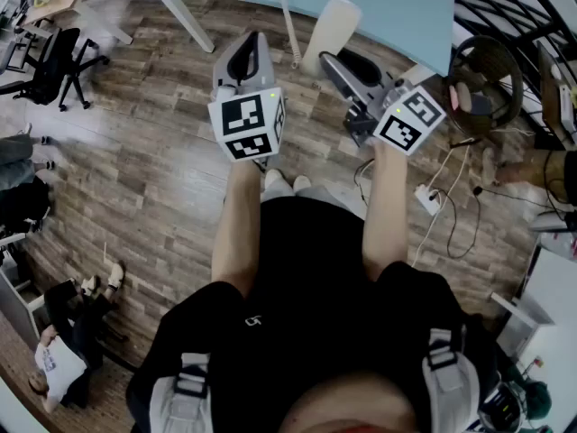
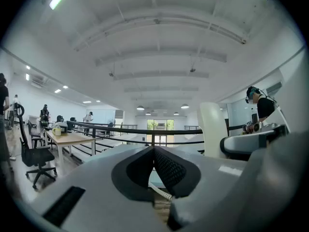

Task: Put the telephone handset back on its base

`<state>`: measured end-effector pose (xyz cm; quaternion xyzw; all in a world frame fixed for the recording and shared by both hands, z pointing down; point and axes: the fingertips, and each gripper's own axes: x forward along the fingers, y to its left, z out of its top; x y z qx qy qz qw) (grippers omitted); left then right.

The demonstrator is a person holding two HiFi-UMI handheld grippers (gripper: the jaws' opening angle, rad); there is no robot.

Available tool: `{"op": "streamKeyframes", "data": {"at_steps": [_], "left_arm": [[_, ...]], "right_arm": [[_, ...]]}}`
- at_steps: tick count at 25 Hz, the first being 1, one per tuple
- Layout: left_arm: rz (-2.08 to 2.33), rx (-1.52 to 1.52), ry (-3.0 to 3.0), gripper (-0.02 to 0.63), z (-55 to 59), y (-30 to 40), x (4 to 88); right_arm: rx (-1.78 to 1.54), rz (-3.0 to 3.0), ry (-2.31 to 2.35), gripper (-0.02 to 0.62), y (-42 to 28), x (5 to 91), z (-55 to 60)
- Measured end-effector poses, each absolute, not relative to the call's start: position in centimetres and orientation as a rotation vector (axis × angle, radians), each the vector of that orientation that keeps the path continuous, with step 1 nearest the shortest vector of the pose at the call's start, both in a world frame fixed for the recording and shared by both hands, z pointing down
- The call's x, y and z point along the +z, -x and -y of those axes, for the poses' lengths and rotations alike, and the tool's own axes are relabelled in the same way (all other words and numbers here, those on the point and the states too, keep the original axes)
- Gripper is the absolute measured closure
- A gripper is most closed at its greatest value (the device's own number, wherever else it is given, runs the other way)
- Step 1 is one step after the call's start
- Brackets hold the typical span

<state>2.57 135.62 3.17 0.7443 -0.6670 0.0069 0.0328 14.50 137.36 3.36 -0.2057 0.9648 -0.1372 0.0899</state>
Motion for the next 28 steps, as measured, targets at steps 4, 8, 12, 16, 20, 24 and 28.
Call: {"op": "streamKeyframes", "data": {"at_steps": [4,8,12,16,20,24,28], "left_arm": [[2.081,0.020,-2.269,0.606,-135.7,-2.7,2.9],[2.091,0.028,-2.272,0.606,-135.4,-4.1,2.7],[2.102,0.036,-2.264,0.606,-135.1,-4.6,2.6],[2.116,0.037,-2.268,0.606,-134.7,-4.3,2.3],[2.129,0.015,-2.272,0.606,-134.0,-3.7,1.7],[2.126,-0.005,-2.275,0.606,-132.0,-2.2,1.6],[2.145,-0.041,-2.266,0.606,-128.7,-0.3,1.2]], "right_arm": [[-0.381,-2.892,0.565,0.523,-14.6,3.0,-137.7],[-0.351,-2.949,0.589,0.523,-15.4,3.3,-137.0],[-0.360,-2.945,0.565,0.523,-15.9,3.4,-136.5],[-0.374,-2.904,0.552,0.523,-16.6,2.9,-135.7],[-0.363,-2.869,0.540,0.523,-17.0,2.0,-135.1],[-0.354,-2.864,0.546,0.523,-16.1,1.6,-133.2],[-0.322,-2.866,0.580,0.523,-15.3,1.3,-129.7]]}}
